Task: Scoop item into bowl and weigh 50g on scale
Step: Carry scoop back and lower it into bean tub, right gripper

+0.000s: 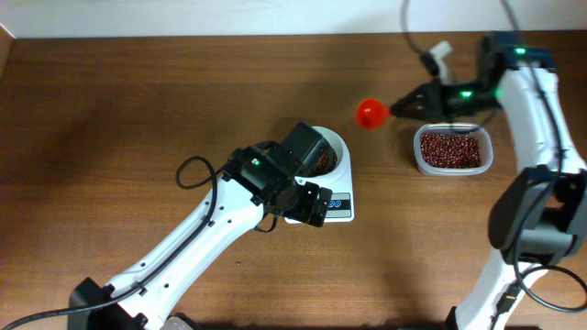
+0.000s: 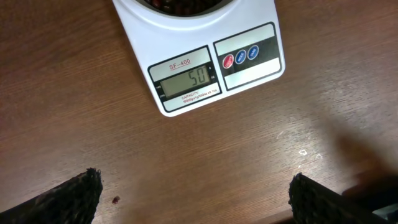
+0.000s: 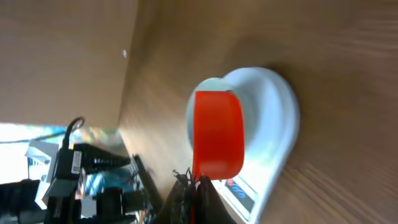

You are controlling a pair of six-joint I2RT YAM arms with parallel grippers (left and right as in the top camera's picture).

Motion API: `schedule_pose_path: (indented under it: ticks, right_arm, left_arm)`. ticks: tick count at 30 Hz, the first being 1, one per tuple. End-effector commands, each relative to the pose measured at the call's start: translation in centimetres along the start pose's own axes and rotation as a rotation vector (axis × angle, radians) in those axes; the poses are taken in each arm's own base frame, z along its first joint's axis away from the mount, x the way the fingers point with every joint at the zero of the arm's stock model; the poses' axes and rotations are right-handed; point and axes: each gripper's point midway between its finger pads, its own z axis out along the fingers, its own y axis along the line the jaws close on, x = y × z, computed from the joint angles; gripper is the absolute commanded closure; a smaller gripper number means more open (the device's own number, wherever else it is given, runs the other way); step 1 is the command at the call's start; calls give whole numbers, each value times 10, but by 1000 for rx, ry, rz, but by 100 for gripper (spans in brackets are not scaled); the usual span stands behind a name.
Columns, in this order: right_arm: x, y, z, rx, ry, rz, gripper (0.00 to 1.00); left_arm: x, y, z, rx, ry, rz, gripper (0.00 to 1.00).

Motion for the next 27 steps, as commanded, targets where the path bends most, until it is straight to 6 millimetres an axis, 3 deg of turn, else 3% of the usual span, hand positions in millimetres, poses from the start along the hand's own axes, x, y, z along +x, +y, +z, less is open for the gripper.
schedule_pose_path:
  ticks: [1,5,12,20,21,22,23,25,27]
  right_arm:
    - [-8,-17,-35,16,-81,48,96]
    - [7,-57,-63,182,-65,124,96]
    - [46,-132,-104,668,49,358,96]
    - [56,-146,-118,798,59,436,95]
    - [56,-145,-118,798,54,448,87]
    - [55,-144,-115,797,60,442,68]
    - [54,-143,-113,797,63,438,62]
    - [52,-141,-107,801,71,417,40]
    - [54,-149,-115,890,92,402,34]
  left_arm:
    - [1,-1,-5,12,-12,10,1]
    - [1,-1,-4,12,-11,10,1]
    - [1,-1,-5,12,-12,11,1]
    - [1,-1,-5,12,-12,10,1]
    - [1,-1,-5,12,-12,10,1]
    - [1,-1,-5,12,-12,10,1]
    - [1,-1,-5,12,-12,10,1]
    - [1,-2,-5,12,-12,11,1]
    - [1,-2,-5,12,-12,11,1]
